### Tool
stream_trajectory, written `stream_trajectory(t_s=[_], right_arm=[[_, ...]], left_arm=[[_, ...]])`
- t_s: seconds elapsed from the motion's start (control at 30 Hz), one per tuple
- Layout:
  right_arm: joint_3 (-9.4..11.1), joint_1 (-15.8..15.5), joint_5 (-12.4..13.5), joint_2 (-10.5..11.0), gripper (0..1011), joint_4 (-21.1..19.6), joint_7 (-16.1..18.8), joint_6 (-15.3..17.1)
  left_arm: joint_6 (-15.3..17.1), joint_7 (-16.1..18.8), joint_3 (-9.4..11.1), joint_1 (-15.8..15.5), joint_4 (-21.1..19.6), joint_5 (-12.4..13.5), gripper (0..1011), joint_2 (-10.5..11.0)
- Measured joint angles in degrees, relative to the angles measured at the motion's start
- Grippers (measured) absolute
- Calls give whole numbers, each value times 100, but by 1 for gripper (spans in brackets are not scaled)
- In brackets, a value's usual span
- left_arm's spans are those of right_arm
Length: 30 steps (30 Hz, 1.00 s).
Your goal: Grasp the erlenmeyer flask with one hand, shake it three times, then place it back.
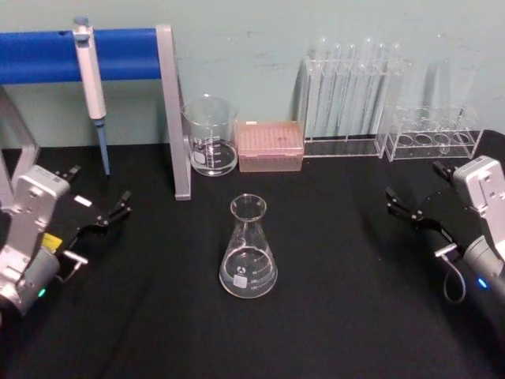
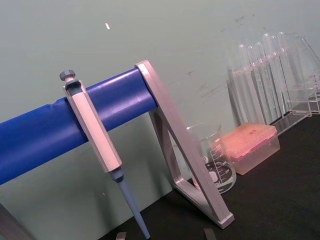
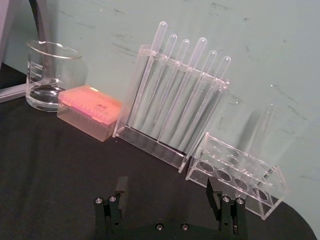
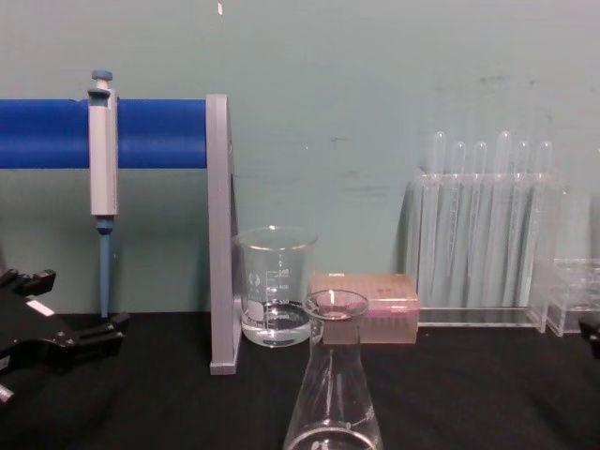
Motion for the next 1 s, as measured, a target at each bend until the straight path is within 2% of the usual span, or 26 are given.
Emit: stream_trajectory(t_s=[0.47, 0.67, 1.0], right_arm=[[307, -262, 55, 104, 1000, -162, 338, -270], [472, -484, 150, 224, 1000, -348, 543, -365], [634, -777, 338, 336, 1000, -597, 924, -488]], left_arm=[[0, 0, 0, 0, 0, 0, 1001, 0], [0, 0, 0, 0, 0, 0, 1001, 0], [0, 0, 0, 0, 0, 0, 1001, 0]])
